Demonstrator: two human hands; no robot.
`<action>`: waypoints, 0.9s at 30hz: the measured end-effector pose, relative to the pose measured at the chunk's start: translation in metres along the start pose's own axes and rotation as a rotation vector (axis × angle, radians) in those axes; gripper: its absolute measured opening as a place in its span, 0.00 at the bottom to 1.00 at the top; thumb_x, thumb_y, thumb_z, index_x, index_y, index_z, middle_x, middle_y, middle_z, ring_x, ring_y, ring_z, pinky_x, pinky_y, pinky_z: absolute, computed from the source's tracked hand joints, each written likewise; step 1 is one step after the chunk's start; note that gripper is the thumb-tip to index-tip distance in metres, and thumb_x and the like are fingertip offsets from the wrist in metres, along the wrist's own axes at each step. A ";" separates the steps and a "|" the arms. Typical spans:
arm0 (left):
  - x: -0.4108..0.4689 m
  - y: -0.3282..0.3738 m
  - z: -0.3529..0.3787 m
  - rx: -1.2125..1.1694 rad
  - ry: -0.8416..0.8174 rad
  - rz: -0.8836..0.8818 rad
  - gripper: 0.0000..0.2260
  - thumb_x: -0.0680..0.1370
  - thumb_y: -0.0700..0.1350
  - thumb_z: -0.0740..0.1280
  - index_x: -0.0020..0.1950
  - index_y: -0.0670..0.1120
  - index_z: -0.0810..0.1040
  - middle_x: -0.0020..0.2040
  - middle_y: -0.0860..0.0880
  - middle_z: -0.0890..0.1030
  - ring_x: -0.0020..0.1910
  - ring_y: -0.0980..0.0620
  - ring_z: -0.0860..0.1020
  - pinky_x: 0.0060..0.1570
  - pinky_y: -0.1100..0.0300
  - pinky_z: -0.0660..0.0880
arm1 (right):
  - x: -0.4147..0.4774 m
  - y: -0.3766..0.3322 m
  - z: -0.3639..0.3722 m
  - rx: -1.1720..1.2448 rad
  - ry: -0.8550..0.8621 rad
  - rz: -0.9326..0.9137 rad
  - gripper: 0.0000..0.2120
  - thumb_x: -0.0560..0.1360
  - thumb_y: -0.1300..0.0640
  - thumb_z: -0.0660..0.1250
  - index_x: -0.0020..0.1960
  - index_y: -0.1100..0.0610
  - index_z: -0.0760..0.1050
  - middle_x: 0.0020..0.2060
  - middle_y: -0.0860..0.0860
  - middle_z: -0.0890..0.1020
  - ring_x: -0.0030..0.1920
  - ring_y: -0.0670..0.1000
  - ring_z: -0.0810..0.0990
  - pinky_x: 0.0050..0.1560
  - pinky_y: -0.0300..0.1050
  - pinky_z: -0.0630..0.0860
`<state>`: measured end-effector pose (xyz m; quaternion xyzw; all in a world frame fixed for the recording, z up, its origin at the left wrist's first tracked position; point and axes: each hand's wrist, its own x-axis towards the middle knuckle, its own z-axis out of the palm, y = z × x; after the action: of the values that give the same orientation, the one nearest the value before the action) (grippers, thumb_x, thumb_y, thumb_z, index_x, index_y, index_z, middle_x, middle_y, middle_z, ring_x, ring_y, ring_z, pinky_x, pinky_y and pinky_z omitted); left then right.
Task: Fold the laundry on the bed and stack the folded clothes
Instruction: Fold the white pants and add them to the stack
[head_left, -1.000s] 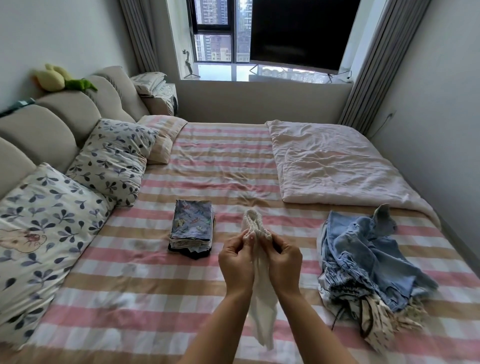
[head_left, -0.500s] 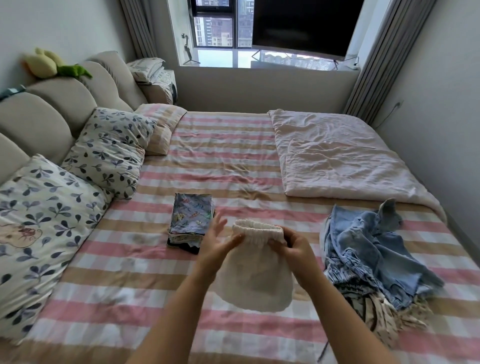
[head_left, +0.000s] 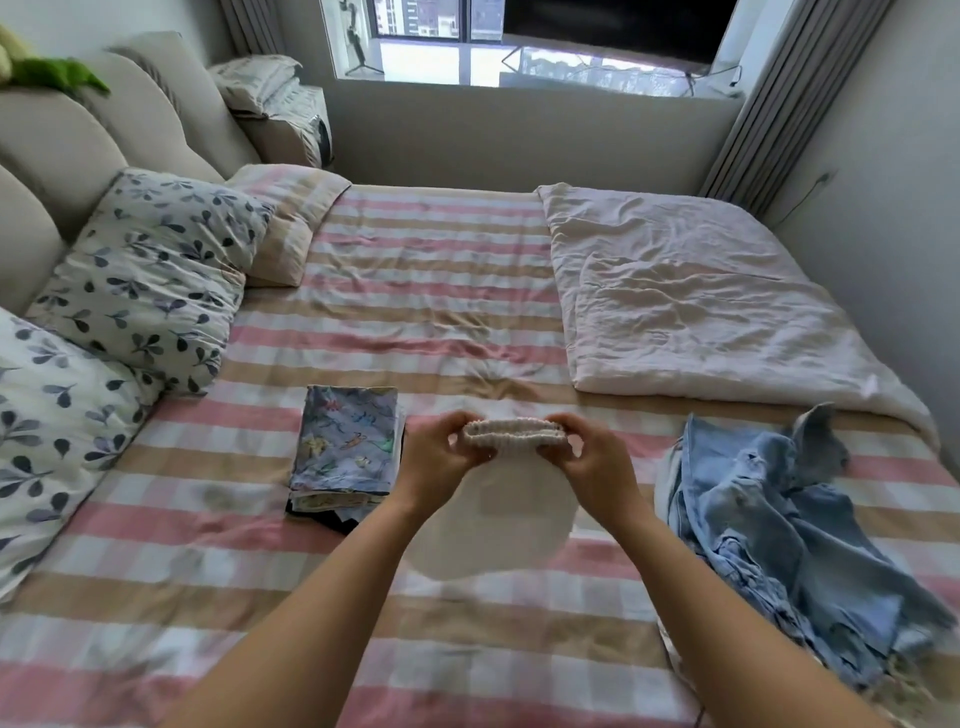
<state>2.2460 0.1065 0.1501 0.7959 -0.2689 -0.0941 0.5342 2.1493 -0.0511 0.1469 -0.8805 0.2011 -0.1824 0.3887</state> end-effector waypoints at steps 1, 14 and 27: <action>0.004 -0.006 0.003 0.014 0.019 0.035 0.11 0.65 0.35 0.76 0.45 0.38 0.82 0.40 0.43 0.83 0.39 0.49 0.79 0.41 0.58 0.74 | 0.002 0.006 0.004 -0.012 0.043 -0.038 0.10 0.68 0.60 0.73 0.50 0.57 0.81 0.42 0.52 0.83 0.43 0.51 0.77 0.41 0.36 0.67; -0.076 -0.228 0.093 0.237 -0.176 -0.153 0.12 0.64 0.34 0.74 0.45 0.42 0.79 0.43 0.47 0.81 0.46 0.46 0.77 0.44 0.58 0.69 | -0.087 0.171 0.158 -0.061 -0.147 0.059 0.11 0.63 0.65 0.74 0.45 0.58 0.81 0.41 0.51 0.84 0.46 0.55 0.79 0.47 0.53 0.75; -0.182 -0.291 0.136 -0.240 0.020 -0.751 0.23 0.67 0.40 0.68 0.62 0.46 0.69 0.63 0.46 0.68 0.60 0.49 0.71 0.60 0.56 0.71 | -0.213 0.225 0.217 0.177 -0.032 0.553 0.25 0.63 0.62 0.64 0.60 0.59 0.73 0.60 0.51 0.70 0.62 0.50 0.67 0.66 0.40 0.61</action>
<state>2.1296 0.1768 -0.1935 0.7718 0.0592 -0.3061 0.5542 2.0230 0.0482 -0.1958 -0.7578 0.4106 -0.0725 0.5019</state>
